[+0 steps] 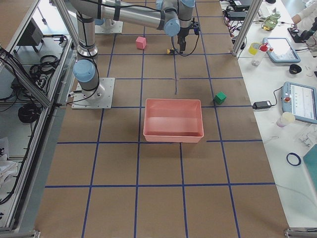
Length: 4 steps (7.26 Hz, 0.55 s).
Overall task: Align button upright
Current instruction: 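Reach the left gripper to the switch while the right gripper holds it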
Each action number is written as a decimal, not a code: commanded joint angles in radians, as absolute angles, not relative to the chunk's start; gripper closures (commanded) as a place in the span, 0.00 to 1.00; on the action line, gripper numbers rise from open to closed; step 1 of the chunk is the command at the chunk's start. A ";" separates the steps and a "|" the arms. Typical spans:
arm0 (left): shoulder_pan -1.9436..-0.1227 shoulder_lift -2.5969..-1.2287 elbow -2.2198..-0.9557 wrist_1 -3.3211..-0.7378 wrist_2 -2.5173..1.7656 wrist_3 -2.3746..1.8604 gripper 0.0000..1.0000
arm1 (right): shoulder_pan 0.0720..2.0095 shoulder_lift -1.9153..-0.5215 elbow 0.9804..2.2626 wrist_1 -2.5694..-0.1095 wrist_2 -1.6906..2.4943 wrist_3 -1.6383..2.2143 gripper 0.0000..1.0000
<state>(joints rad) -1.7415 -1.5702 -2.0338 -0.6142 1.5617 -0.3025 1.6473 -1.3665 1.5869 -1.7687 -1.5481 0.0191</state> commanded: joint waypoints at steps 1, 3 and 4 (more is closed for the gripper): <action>-1.822 -1.652 -2.123 -0.355 1.597 -0.351 0.00 | 1.618 -1.460 1.489 -1.518 -1.562 0.002 0.00; -1.952 -1.754 -2.125 -0.269 1.712 -0.482 0.02 | 1.623 -1.485 1.463 -1.470 -1.568 0.009 0.00; -1.998 -1.820 -2.126 -0.174 1.747 -0.507 0.02 | 1.629 -1.479 1.465 -1.482 -1.563 0.006 0.00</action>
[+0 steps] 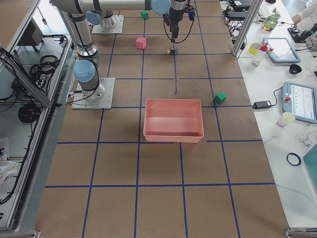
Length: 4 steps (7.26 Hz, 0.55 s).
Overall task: Align button upright
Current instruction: 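Reach the left gripper to the switch while the right gripper holds it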
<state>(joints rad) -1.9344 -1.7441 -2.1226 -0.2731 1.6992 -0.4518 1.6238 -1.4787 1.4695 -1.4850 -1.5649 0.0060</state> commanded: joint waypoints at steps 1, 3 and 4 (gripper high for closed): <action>-2.035 -1.885 -2.126 -0.094 1.784 -0.517 0.02 | 1.628 -1.479 1.465 -1.488 -1.568 0.002 0.00; -2.051 -2.006 -2.126 0.080 1.802 -0.517 0.02 | 1.623 -1.479 1.466 -1.493 -1.568 0.002 0.00; -2.051 -2.063 -2.120 0.147 1.813 -0.514 0.02 | 1.618 -1.479 1.463 -1.509 -1.604 -0.026 0.00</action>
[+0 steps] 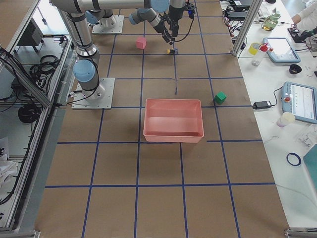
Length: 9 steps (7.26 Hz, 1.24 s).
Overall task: Align button upright
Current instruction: 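Grasp the switch with the left gripper while the right gripper releases and rises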
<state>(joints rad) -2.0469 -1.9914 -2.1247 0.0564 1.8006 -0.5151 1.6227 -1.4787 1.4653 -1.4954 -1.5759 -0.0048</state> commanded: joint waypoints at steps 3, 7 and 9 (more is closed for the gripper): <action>-2.051 -2.178 -2.117 0.299 1.838 -0.471 0.04 | 1.618 -1.483 1.467 -1.559 -1.619 -0.055 0.00; -2.072 -2.204 -2.117 0.302 1.836 -0.440 0.38 | 1.621 -1.480 1.468 -1.557 -1.597 -0.054 0.00; -2.075 -2.204 -2.123 0.302 1.836 -0.439 0.63 | 1.621 -1.480 1.474 -1.557 -1.597 -0.054 0.00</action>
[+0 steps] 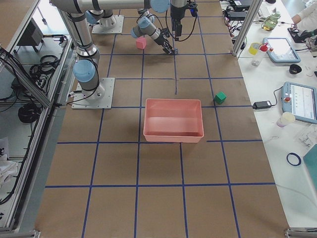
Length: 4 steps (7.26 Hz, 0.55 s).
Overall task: Align button upright
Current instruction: 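Grasp the switch with the left gripper while the right gripper releases and rises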
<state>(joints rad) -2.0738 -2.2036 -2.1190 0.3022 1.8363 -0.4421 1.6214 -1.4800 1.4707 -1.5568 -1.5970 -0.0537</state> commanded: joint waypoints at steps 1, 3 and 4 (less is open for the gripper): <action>-2.075 -2.204 -2.125 0.301 1.835 -0.439 0.69 | 1.618 -1.479 1.477 -1.555 -1.598 -0.054 0.00; -2.077 -2.197 -2.123 0.293 1.832 -0.431 0.76 | 1.618 -1.480 1.480 -1.557 -1.597 -0.054 0.00; -2.075 -2.171 -2.111 0.285 1.825 -0.430 0.79 | 1.618 -1.480 1.482 -1.557 -1.597 -0.054 0.00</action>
<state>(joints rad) -2.0762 -2.1932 -2.1204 0.2939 1.8312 -0.4330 1.6186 -1.4801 1.4801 -1.5565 -1.5970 -0.0537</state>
